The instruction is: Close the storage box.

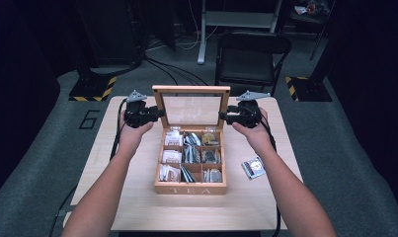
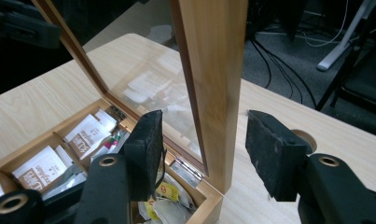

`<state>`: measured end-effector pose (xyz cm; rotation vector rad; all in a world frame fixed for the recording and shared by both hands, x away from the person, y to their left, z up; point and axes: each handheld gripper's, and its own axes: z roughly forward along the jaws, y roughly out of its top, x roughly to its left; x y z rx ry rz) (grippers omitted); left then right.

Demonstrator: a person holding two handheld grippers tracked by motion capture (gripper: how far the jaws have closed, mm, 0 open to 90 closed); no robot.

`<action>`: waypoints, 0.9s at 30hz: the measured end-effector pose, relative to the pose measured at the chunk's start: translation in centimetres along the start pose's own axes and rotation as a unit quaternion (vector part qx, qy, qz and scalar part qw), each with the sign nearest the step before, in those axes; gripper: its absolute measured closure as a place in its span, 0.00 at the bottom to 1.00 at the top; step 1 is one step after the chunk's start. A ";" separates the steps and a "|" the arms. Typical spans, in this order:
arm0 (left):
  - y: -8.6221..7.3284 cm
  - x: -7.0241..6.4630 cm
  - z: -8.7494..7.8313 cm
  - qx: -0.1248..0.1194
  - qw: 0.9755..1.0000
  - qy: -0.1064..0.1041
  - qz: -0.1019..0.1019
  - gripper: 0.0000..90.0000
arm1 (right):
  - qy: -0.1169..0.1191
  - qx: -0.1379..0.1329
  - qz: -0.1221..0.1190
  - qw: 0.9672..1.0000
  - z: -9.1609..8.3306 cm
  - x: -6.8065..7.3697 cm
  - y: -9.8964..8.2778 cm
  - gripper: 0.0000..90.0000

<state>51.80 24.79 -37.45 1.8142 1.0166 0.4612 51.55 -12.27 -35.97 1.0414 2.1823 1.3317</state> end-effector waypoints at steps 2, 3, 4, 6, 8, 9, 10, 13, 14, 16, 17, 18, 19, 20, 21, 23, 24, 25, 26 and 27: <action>-0.1 0.0 -0.1 0.000 1.000 -0.001 -0.002 0.70 | -0.001 -0.006 -0.006 1.000 -0.5 0.3 0.4 0.51; -0.1 -0.1 -0.1 0.001 1.000 -0.002 -0.001 0.70 | -0.001 -0.009 -0.010 1.000 -0.7 0.3 0.6 0.51; -0.1 -0.1 -0.2 0.003 1.000 -0.003 0.001 0.69 | -0.001 -0.012 -0.009 1.000 -1.0 0.5 0.7 0.51; -0.2 -0.2 -0.4 0.005 1.000 -0.006 0.002 0.69 | 0.002 -0.017 -0.016 1.000 -1.4 0.7 1.0 0.51; -0.3 -0.2 -0.6 0.008 1.000 -0.012 0.002 0.69 | -0.002 -0.018 -0.021 1.000 -1.9 0.9 1.3 0.50; -0.5 -0.2 -0.7 0.008 1.000 -0.015 0.000 0.68 | -0.008 -0.018 -0.029 0.999 -2.1 1.1 1.4 0.50; -0.6 -0.3 -0.9 0.009 1.000 -0.018 0.000 0.68 | -0.008 -0.020 -0.036 0.999 -2.4 1.3 1.5 0.50; -1.2 -0.5 -1.2 0.007 1.000 -0.026 0.001 0.67 | -0.003 -0.025 -0.046 0.999 -3.1 1.8 1.6 0.50; -1.3 -0.5 -1.3 0.008 1.000 -0.029 0.003 0.66 | -0.002 -0.028 -0.050 0.998 -3.5 2.1 1.6 0.50; -1.5 -0.9 -1.4 0.017 0.999 -0.030 0.010 0.63 | 0.001 -0.033 -0.056 0.998 -4.0 2.4 1.6 0.51; -1.6 -1.1 -1.5 0.019 0.999 -0.025 0.020 0.63 | 0.012 -0.032 -0.057 0.998 -4.2 2.6 1.6 0.51; -1.7 -1.3 -1.6 0.020 0.999 -0.023 0.026 0.63 | 0.017 -0.029 -0.059 0.998 -4.3 2.8 1.5 0.52; -1.8 -1.5 -1.8 0.022 0.999 -0.023 0.028 0.63 | 0.019 -0.029 -0.065 0.997 -4.5 3.1 1.3 0.53; -2.2 -1.8 -2.4 0.016 0.999 -0.029 0.026 0.62 | 0.024 -0.030 -0.066 0.997 -4.6 3.4 1.1 0.54; -2.2 -1.8 -2.4 0.016 0.999 -0.029 0.026 0.60 | 0.024 -0.030 -0.066 0.997 -4.6 3.4 1.1 0.54; -2.5 -2.0 -2.9 0.017 0.999 -0.036 0.020 0.59 | 0.032 -0.032 -0.076 0.996 -5.0 4.1 0.5 0.55; -2.6 -2.2 -3.2 0.015 0.999 -0.032 0.019 0.58 | 0.032 -0.033 -0.078 0.996 -5.1 4.5 0.2 0.56; -2.7 -2.4 -3.4 0.012 0.999 -0.030 0.023 0.58 | 0.034 -0.032 -0.080 0.996 -5.2 4.7 0.0 0.57; -2.8 -2.6 -3.7 0.013 0.999 -0.034 0.025 0.57 | 0.035 -0.033 -0.083 0.995 -5.2 4.8 -0.2 0.57; -2.9 -2.9 -3.9 0.014 0.999 -0.035 0.028 0.56 | 0.035 -0.033 -0.084 0.995 -5.3 5.0 -0.5 0.57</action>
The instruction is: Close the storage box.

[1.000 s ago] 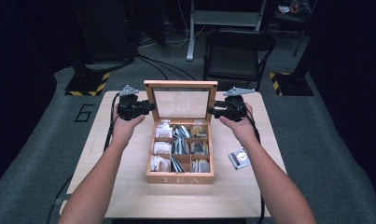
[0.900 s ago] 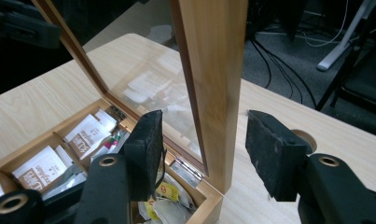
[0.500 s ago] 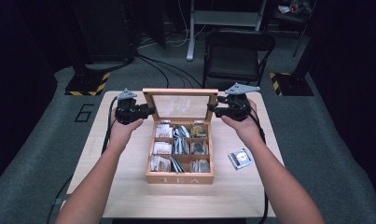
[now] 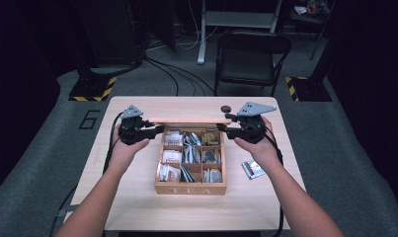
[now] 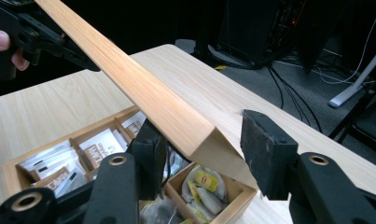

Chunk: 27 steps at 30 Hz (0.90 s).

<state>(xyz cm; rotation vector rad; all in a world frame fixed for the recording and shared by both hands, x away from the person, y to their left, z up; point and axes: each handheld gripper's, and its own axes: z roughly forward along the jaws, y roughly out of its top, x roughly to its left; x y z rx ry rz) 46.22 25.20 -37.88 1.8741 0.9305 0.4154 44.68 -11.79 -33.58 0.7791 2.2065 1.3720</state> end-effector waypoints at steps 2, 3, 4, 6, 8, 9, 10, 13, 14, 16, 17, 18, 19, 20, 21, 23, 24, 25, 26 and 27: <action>-0.1 -0.4 -0.3 0.005 1.000 0.001 0.008 0.54 | 0.001 0.001 0.001 1.000 -0.1 0.3 -0.3 0.57; -0.2 -0.6 -0.6 0.004 1.000 0.001 0.013 0.54 | -0.001 0.002 0.000 1.000 -0.2 0.5 -0.4 0.57; -0.3 -0.8 -0.9 0.000 1.000 -0.002 0.014 0.53 | -0.002 0.001 -0.005 1.000 -0.2 0.6 -0.5 0.57; -0.3 -1.1 -1.5 -0.006 1.000 -0.002 0.017 0.53 | -0.004 0.001 -0.006 1.000 -0.3 0.9 -0.8 0.56; -0.2 -1.5 -2.1 -0.013 1.000 0.001 0.027 0.53 | -0.005 0.003 -0.006 1.000 -0.4 1.1 -1.0 0.56; -0.1 -1.6 -2.4 -0.014 1.000 -0.001 0.028 0.53 | -0.006 0.004 -0.011 1.000 -0.5 1.2 -1.1 0.56; -0.1 -1.7 -2.6 -0.014 0.999 -0.003 0.030 0.53 | -0.006 0.004 -0.014 1.000 -0.5 1.2 -1.1 0.56; 0.0 -2.2 -3.3 -0.021 0.999 -0.005 0.028 0.53 | -0.008 0.007 -0.017 1.000 -0.6 1.5 -1.4 0.55; 0.0 -2.4 -3.5 -0.020 0.999 -0.006 0.028 0.53 | -0.009 0.007 -0.017 1.000 -0.6 1.7 -1.5 0.55; -0.1 -2.8 -3.8 -0.017 0.999 -0.008 0.031 0.53 | -0.010 0.008 -0.018 1.000 -0.7 1.8 -1.8 0.54; -0.2 -2.9 -4.0 -0.016 0.999 -0.009 0.031 0.54 | -0.009 0.007 -0.020 1.000 -0.7 1.9 -1.9 0.54; -0.3 -3.0 -4.1 -0.015 0.999 -0.010 0.030 0.55 | -0.009 0.009 -0.017 1.000 -0.7 2.0 -2.0 0.53; -0.3 -3.1 -4.2 -0.012 0.999 -0.008 0.031 0.55 | -0.008 0.008 -0.019 1.000 -0.7 2.0 -2.1 0.53; -0.5 -3.2 -4.2 -0.011 0.999 -0.006 0.032 0.55 | -0.012 0.009 -0.017 1.000 -0.8 2.2 -2.3 0.53; -0.6 -3.3 -4.2 -0.012 0.999 -0.007 0.032 0.56 | -0.013 0.010 -0.020 1.000 -0.8 2.3 -2.4 0.52; -0.9 -3.4 -4.3 -0.009 0.999 -0.007 0.031 0.56 | -0.018 0.009 -0.024 0.999 -0.9 2.6 -2.7 0.52; -1.1 -3.5 -4.3 -0.008 0.999 -0.008 0.030 0.55 | -0.021 0.013 -0.021 0.999 -1.0 2.8 -2.8 0.51; -1.2 -3.5 -4.3 -0.005 0.999 -0.009 0.030 0.55 | -0.023 0.012 -0.022 0.999 -1.0 2.9 -3.0 0.51; -1.4 -3.6 -4.4 -0.004 1.000 -0.008 0.028 0.55 | -0.024 0.011 -0.022 0.999 -1.0 3.0 -3.1 0.50; -1.5 -3.7 -4.4 -0.003 1.000 -0.008 0.028 0.55 | -0.025 0.014 -0.017 0.999 -1.1 3.1 -3.3 0.50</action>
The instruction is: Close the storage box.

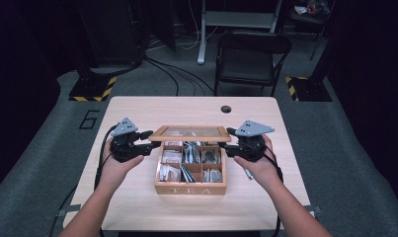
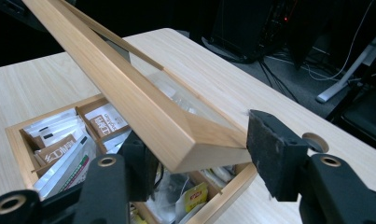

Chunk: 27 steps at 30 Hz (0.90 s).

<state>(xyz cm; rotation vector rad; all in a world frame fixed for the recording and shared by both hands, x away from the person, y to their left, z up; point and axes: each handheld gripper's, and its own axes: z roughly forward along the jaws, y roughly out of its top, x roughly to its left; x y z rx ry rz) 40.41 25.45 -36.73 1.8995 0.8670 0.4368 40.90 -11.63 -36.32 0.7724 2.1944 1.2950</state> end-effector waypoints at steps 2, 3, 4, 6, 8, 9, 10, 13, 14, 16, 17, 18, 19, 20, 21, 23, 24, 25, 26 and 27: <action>-0.4 -0.2 0.0 -0.001 1.000 0.001 0.001 0.55 | 0.002 0.001 0.008 1.000 -0.1 0.1 -0.4 0.50; -0.6 -0.2 0.0 0.000 1.000 0.000 0.001 0.55 | 0.005 0.001 0.016 1.000 -0.2 0.1 -0.6 0.50; -0.7 -0.2 -0.1 0.003 1.000 -0.002 0.000 0.55 | 0.005 0.002 0.017 1.000 -0.2 0.1 -0.8 0.49; -1.1 -0.3 -0.1 0.004 1.000 -0.002 0.001 0.54 | 0.012 0.003 0.031 0.999 -0.3 0.2 -1.2 0.49; -1.4 -0.5 -0.1 0.007 1.000 -0.004 0.002 0.54 | 0.013 0.007 0.042 0.999 -0.3 0.4 -1.5 0.48; -1.6 -0.5 0.0 0.006 1.000 -0.002 0.001 0.54 | 0.012 0.008 0.040 0.999 -0.2 0.5 -1.6 0.48; -1.8 -0.6 -0.1 0.008 1.000 -0.003 -0.001 0.54 | 0.010 0.011 0.047 0.999 -0.3 0.7 -1.7 0.48; -2.2 -0.8 -0.1 0.009 1.000 -0.003 -0.002 0.54 | 0.011 0.018 0.055 0.998 -0.3 0.9 -2.1 0.48; -2.4 -0.9 0.0 0.007 1.000 -0.001 -0.002 0.54 | 0.013 0.019 0.050 0.998 -0.4 0.9 -2.2 0.48; -2.7 -1.0 -0.1 0.010 1.000 -0.004 -0.004 0.54 | 0.012 0.022 0.052 0.998 -0.4 1.1 -2.4 0.48; -2.9 -1.0 -0.1 0.009 1.000 -0.003 -0.005 0.54 | 0.011 0.024 0.052 0.998 -0.4 1.2 -2.5 0.47; -3.0 -1.1 0.0 0.010 1.000 -0.003 -0.006 0.54 | 0.011 0.025 0.050 0.998 -0.4 1.3 -2.6 0.47; -3.2 -1.1 -0.1 0.010 1.000 -0.003 -0.005 0.54 | 0.012 0.028 0.047 0.998 -0.5 1.4 -2.8 0.47; -3.4 -1.2 0.0 0.010 1.000 -0.003 -0.006 0.54 | 0.009 0.028 0.049 0.998 -0.5 1.5 -2.9 0.47; -3.6 -1.3 0.0 0.011 1.000 -0.005 -0.009 0.54 | 0.010 0.029 0.045 0.999 -0.5 1.6 -3.1 0.47; -4.0 -1.4 0.0 0.014 1.000 -0.008 -0.011 0.54 | 0.010 0.032 0.044 0.998 -0.6 1.8 -3.4 0.47; -4.2 -1.4 0.0 0.016 1.000 -0.008 -0.011 0.54 | 0.010 0.032 0.048 0.998 -0.6 2.0 -3.6 0.47; -4.4 -1.5 0.0 0.018 1.000 -0.009 -0.011 0.54 | 0.010 0.032 0.053 0.998 -0.6 2.1 -3.9 0.47; -4.5 -1.5 0.0 0.019 1.000 -0.007 -0.008 0.54 | 0.012 0.032 0.055 0.998 -0.6 2.1 -4.1 0.47; -4.7 -1.6 0.0 0.021 1.000 -0.009 -0.010 0.54 | 0.014 0.032 0.060 0.998 -0.5 2.2 -4.3 0.47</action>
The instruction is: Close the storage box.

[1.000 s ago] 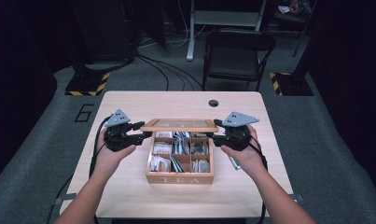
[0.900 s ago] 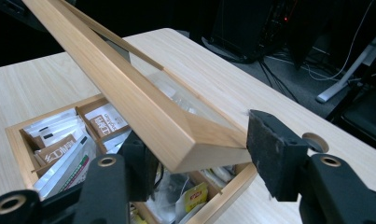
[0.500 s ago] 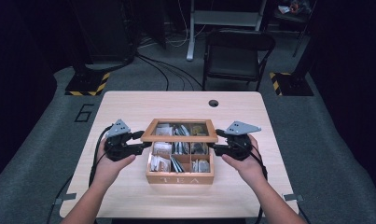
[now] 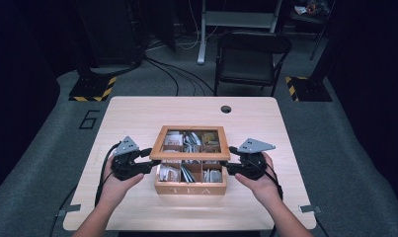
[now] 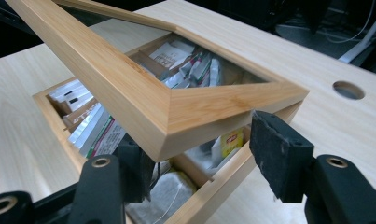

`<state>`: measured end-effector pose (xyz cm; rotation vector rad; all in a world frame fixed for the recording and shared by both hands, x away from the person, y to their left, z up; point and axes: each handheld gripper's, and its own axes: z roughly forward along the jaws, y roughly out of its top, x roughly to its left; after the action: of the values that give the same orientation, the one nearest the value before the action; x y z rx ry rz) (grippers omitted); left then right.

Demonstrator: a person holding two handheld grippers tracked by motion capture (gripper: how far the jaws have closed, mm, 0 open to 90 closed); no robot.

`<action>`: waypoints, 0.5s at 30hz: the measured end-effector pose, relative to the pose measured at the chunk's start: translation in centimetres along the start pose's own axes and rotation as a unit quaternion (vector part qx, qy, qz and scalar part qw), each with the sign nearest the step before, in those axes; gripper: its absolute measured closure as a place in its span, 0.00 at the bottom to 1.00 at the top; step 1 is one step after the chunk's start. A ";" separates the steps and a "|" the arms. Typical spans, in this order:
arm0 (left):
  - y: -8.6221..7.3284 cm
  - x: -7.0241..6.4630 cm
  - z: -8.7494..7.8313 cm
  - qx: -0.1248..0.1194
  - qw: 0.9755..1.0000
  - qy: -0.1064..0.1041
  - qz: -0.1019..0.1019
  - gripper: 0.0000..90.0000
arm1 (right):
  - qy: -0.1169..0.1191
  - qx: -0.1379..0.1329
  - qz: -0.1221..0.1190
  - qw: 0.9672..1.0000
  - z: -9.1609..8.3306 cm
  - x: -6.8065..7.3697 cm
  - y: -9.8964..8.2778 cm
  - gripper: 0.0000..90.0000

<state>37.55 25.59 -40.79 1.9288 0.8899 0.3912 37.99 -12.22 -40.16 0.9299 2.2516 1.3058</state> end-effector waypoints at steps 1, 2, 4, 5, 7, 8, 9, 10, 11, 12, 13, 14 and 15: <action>-0.2 -0.1 0.0 0.000 1.000 0.000 -0.002 0.54 | 0.002 0.001 0.004 1.000 0.0 0.0 -0.2 0.47; -0.3 -0.1 0.0 0.001 1.000 -0.001 -0.001 0.54 | 0.005 0.002 0.003 1.000 0.0 0.0 -0.4 0.47; -0.6 -0.1 0.1 -0.001 1.000 -0.003 -0.004 0.55 | 0.005 0.003 0.004 1.000 0.1 0.1 -0.6 0.47; -0.7 -0.1 0.1 0.000 1.000 -0.004 -0.004 0.55 | 0.005 0.003 0.002 1.000 0.1 0.2 -0.7 0.47; -0.9 -0.2 0.1 0.000 1.000 -0.005 -0.002 0.55 | 0.006 0.004 0.005 1.000 0.1 0.2 -0.9 0.47; -1.1 -0.3 0.1 -0.002 1.000 -0.003 -0.001 0.55 | 0.007 0.006 0.006 1.000 0.1 0.3 -1.0 0.47; -1.2 -0.3 0.1 -0.004 1.000 -0.004 -0.003 0.55 | 0.009 0.008 0.010 1.000 0.1 0.3 -1.2 0.48; -1.4 -0.4 0.0 -0.005 1.000 -0.006 -0.004 0.55 | 0.011 0.008 0.010 1.000 0.1 0.3 -1.3 0.48; -1.5 -0.4 0.0 -0.005 1.000 -0.007 -0.004 0.55 | 0.014 0.010 0.016 1.000 0.0 0.4 -1.4 0.48; -1.6 -0.5 0.0 -0.005 1.000 -0.008 -0.004 0.55 | 0.015 0.007 0.016 1.000 0.0 0.4 -1.5 0.48; -1.8 -0.5 0.0 -0.004 1.000 -0.010 -0.005 0.55 | 0.019 0.009 0.020 1.000 -0.2 0.5 -1.7 0.48; -2.0 -0.6 0.0 -0.004 1.000 -0.012 -0.007 0.55 | 0.024 0.008 0.023 0.999 -0.3 0.5 -1.8 0.48; -2.2 -0.6 0.0 -0.004 1.000 -0.014 -0.007 0.55 | 0.027 0.010 0.022 0.999 -0.4 0.6 -2.0 0.48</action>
<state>36.19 25.79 -42.59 1.9144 0.8826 0.3584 36.66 -12.72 -41.67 0.9666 2.3008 1.3457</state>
